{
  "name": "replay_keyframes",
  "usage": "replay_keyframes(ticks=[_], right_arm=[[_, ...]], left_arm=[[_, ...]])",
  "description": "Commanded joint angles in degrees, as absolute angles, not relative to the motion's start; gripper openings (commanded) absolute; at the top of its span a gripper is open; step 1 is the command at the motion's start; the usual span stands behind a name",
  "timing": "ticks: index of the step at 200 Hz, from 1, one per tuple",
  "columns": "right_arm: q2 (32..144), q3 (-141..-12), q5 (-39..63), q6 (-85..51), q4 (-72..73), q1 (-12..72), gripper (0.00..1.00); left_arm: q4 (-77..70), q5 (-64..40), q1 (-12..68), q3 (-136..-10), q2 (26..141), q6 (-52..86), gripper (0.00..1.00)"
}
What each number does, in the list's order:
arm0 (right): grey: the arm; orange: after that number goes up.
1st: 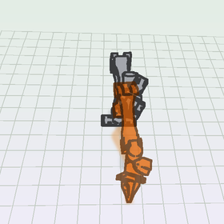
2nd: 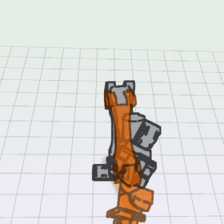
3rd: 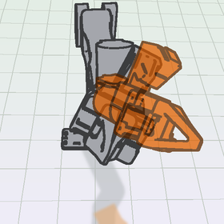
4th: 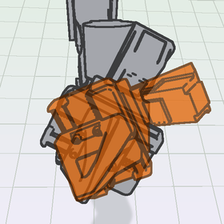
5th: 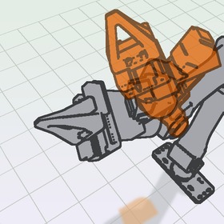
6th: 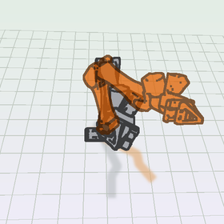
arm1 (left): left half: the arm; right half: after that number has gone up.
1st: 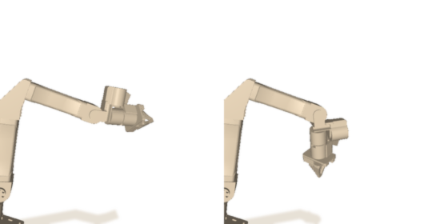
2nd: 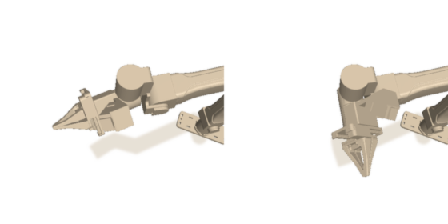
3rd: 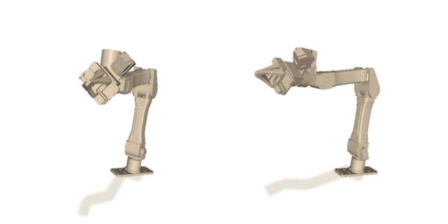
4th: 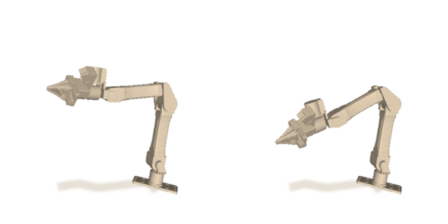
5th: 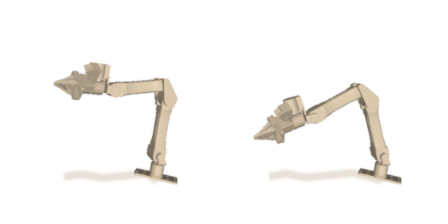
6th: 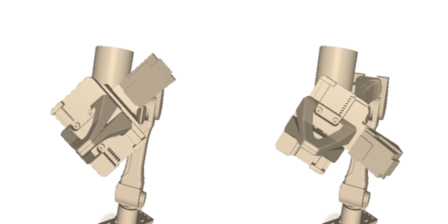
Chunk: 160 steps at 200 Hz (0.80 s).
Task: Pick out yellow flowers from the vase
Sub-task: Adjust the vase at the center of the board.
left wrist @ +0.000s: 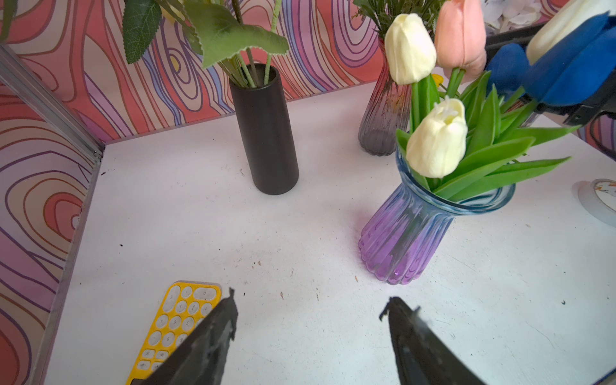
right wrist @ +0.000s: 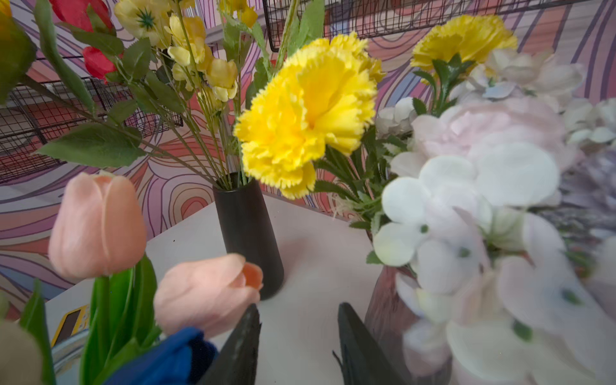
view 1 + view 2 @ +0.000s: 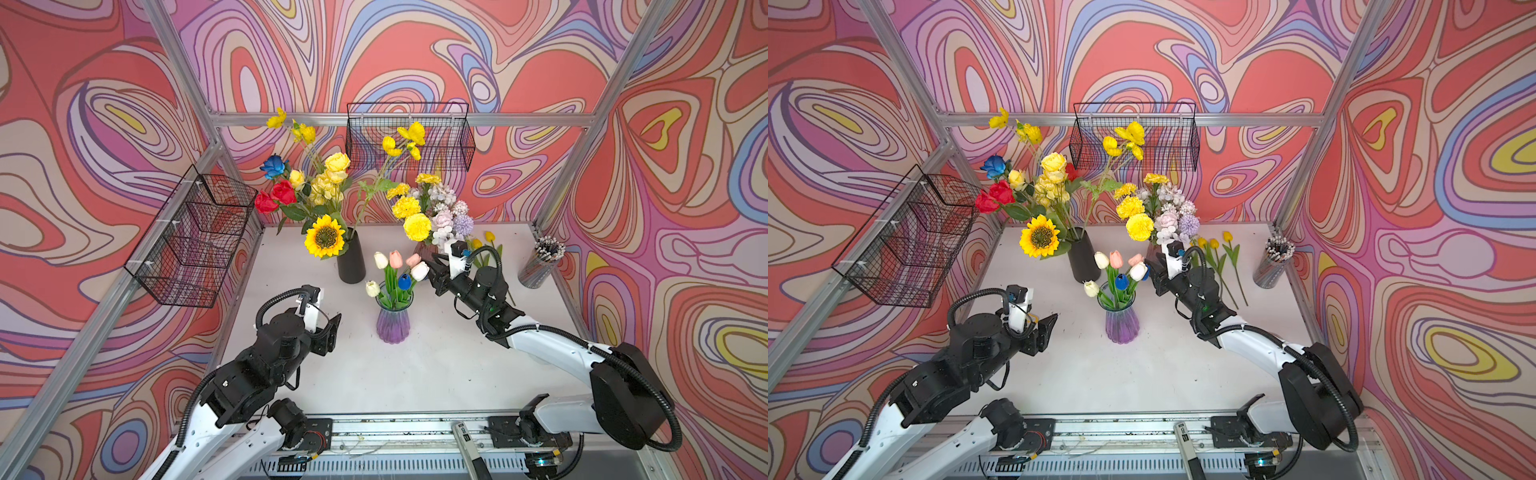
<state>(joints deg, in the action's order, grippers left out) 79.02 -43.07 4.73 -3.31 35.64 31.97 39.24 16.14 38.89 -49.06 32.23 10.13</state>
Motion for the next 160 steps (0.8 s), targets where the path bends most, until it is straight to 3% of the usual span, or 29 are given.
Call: replay_keyframes(ticks=[1,160], right_arm=[[80.75,-44.87,-2.88,1.12,37.86,33.63,0.39],[92.20,-55.11,-10.69,6.77,41.94,33.89,0.35]], left_arm=[[40.42,16.87,38.58,-49.46,31.64,10.37,0.75],[42.62,18.50,38.59,-51.33,31.29,9.58,0.75]])
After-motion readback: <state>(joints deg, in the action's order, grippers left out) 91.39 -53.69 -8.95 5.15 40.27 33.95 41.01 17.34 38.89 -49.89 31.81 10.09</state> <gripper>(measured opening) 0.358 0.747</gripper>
